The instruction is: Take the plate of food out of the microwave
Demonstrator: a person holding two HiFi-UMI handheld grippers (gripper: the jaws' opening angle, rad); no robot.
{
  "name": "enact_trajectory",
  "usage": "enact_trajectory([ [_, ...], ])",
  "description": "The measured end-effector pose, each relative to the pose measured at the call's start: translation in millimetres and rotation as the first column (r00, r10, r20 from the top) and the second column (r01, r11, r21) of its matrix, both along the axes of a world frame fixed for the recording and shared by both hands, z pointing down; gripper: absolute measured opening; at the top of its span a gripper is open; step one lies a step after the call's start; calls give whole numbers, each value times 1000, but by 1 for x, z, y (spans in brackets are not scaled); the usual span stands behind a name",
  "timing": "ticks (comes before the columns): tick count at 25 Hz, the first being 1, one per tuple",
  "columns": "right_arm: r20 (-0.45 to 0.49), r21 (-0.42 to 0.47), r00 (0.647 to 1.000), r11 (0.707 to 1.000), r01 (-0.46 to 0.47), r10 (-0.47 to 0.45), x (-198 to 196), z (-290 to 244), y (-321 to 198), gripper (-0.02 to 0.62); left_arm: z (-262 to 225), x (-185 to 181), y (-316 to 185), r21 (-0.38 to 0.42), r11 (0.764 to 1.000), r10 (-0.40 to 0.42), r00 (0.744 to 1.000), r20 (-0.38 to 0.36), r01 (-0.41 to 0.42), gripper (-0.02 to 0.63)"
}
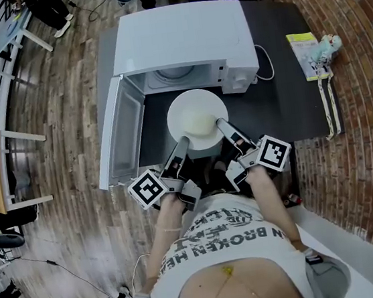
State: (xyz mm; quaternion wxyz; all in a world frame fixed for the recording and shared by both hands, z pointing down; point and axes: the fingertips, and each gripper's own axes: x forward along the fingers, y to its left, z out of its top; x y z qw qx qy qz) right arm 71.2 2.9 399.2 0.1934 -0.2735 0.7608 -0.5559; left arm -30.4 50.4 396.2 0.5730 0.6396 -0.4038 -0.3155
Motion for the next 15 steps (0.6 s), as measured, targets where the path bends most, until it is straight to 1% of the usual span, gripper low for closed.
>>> enact_trajectory([
  [15,-9,1,1000,1000,1,-1,0,1,-2,16,1,0,-3,-2,1000,9,1000,0,-9,14],
])
